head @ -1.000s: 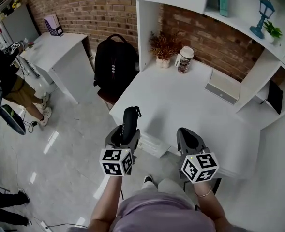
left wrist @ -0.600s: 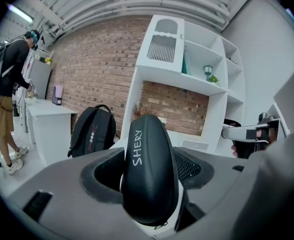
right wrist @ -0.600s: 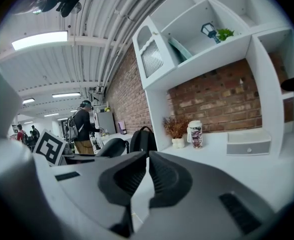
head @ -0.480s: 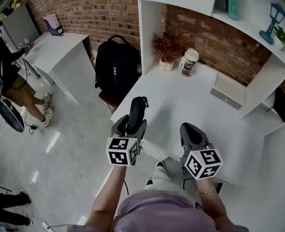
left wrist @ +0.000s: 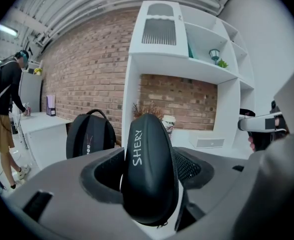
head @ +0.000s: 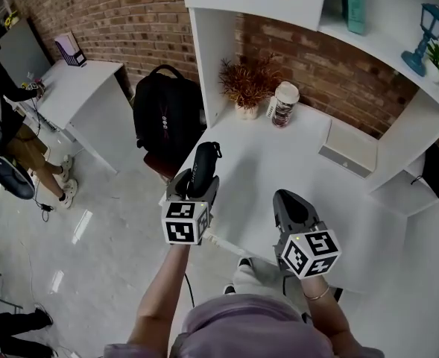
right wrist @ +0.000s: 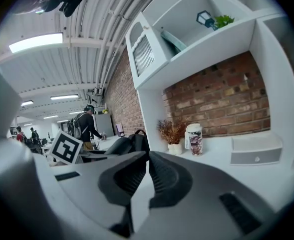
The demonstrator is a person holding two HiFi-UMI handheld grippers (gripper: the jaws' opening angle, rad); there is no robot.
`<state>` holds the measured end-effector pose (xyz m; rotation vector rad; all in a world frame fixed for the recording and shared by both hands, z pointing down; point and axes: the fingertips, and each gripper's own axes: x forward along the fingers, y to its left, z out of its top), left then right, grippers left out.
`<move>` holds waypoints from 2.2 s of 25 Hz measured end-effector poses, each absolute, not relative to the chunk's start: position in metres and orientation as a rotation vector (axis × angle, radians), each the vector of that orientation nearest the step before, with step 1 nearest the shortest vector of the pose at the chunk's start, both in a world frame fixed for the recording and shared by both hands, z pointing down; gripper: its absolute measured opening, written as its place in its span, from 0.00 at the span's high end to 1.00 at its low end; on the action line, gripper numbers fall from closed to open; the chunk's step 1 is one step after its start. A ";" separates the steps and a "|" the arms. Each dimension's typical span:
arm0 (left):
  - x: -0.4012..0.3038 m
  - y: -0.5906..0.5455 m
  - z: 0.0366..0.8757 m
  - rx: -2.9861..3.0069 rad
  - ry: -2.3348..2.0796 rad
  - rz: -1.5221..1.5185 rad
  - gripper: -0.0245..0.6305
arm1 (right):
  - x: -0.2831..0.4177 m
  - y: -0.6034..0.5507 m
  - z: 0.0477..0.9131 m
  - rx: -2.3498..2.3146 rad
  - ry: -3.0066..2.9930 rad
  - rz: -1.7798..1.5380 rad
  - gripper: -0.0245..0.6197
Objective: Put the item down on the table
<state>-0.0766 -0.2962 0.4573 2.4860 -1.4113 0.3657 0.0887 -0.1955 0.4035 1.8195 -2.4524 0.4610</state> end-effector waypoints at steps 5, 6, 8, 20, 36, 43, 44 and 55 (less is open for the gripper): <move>-0.062 -0.333 0.467 2.477 -1.410 0.411 0.50 | 0.100 -0.213 0.409 1.810 -2.451 0.481 0.95; -0.058 -0.340 0.470 2.474 -1.406 0.426 0.50 | 0.103 -0.217 0.410 1.809 -2.449 0.484 0.95; -0.050 -0.353 0.478 2.477 -1.403 0.469 0.50 | 0.109 -0.223 0.412 1.811 -2.446 0.495 0.95; -0.006 -0.411 0.542 2.507 -1.349 0.843 0.50 | 0.131 -0.249 0.427 1.823 -2.422 0.546 0.95; 0.015 -0.445 0.588 2.527 -1.275 1.310 0.50 | 0.137 -0.255 0.441 1.818 -2.390 0.602 0.95; 0.022 -0.448 0.603 2.532 -1.228 1.451 0.50 | 0.143 -0.254 0.445 1.832 -2.363 0.615 0.95; 0.022 -0.448 0.606 2.529 -1.221 1.474 0.50 | 0.144 -0.254 0.445 1.834 -2.361 0.616 0.95; 0.019 -0.444 0.623 2.520 -1.225 1.525 0.50 | 0.145 -0.252 0.448 1.843 -2.344 0.624 0.95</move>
